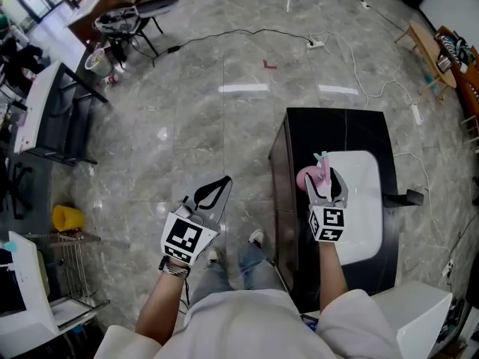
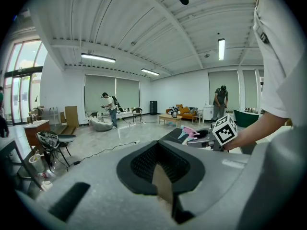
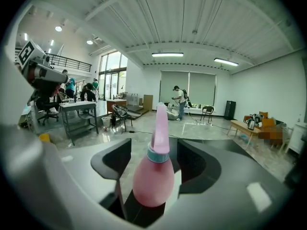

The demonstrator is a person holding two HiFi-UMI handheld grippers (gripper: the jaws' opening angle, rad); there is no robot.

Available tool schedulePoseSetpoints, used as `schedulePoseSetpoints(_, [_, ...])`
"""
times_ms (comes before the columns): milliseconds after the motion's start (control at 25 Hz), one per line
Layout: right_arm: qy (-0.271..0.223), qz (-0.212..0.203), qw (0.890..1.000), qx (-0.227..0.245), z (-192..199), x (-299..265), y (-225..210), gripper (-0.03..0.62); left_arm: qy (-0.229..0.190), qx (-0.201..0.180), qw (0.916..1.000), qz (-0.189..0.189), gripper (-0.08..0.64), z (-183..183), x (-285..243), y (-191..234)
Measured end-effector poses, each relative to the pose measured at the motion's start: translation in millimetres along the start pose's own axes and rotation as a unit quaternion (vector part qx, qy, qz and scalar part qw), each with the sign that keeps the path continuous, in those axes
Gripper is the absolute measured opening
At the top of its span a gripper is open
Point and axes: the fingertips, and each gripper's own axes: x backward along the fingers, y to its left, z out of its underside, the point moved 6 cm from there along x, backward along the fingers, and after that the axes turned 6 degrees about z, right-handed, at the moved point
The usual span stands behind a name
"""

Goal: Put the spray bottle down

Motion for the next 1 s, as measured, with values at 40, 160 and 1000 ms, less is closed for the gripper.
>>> schedulePoseSetpoints(40, [0.001, 0.004, 1.000, 0.000, 0.1, 3.7, 1.2, 0.297, 0.000, 0.000, 1.0000, 0.000, 0.003, 1.4, 3.8, 0.7])
schedulePoseSetpoints(160, [0.011, 0.012, 1.000, -0.003, 3.5, 15.7, 7.6, 0.308, -0.002, 0.000, 1.0000, -0.001, 0.003, 6.4, 15.6, 3.4])
schedulePoseSetpoints(1000, [-0.021, 0.074, 0.997, -0.010, -36.2, 139.2, 61.0, 0.266, -0.047, -0.024, 0.9980, 0.033, 0.003, -8.2, 84.8, -2.1])
